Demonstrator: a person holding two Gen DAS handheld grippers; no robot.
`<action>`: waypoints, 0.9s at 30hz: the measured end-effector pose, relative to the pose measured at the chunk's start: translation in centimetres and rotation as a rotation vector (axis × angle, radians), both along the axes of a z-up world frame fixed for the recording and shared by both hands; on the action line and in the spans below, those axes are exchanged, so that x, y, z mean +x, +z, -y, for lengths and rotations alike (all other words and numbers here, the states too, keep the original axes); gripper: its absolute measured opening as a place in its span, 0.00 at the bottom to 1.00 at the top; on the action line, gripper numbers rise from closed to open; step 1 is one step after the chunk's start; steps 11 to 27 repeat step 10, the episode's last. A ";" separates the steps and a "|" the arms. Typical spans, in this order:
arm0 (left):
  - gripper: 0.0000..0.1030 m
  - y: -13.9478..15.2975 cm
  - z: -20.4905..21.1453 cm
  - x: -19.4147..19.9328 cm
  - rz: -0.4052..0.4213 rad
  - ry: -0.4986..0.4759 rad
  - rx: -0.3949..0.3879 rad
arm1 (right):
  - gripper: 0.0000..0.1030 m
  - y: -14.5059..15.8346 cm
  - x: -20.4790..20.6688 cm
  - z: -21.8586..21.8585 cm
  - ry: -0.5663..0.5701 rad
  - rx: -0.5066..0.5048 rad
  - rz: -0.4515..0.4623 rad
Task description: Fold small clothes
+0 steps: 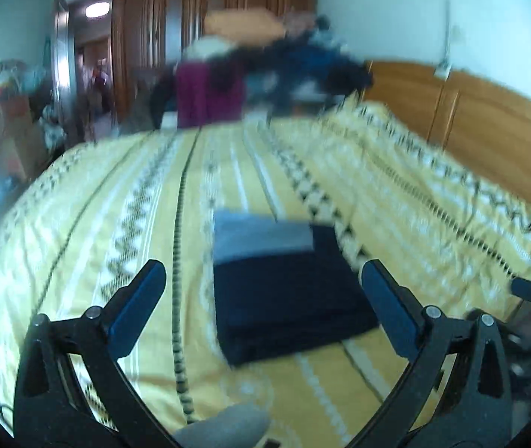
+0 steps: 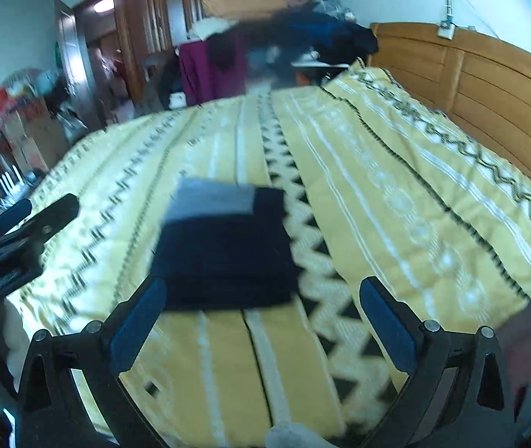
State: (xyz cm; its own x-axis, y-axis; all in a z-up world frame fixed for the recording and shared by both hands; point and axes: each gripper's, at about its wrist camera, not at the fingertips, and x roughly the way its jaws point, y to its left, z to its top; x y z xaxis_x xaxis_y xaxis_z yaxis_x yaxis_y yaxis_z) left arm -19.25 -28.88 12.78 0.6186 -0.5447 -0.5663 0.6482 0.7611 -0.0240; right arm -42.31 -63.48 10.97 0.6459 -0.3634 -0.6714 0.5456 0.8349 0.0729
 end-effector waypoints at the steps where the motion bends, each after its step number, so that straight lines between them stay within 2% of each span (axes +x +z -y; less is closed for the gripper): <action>1: 1.00 0.5 0.9 -0.6 -0.010 0.004 0.012 | 1.00 -0.5 -0.5 -0.2 0.004 0.006 -0.010; 3: 1.00 -0.2 1.2 -1.5 -0.028 0.002 0.043 | 1.00 -1.4 -1.6 -0.2 0.004 0.012 -0.027; 8: 1.00 -0.9 1.8 -2.8 -0.005 0.013 0.082 | 1.00 -1.1 -4.2 -0.6 0.006 0.001 -0.012; 27: 1.00 -0.8 1.4 -3.3 0.013 0.018 0.075 | 1.00 -1.4 -4.3 0.3 0.004 -0.003 -0.005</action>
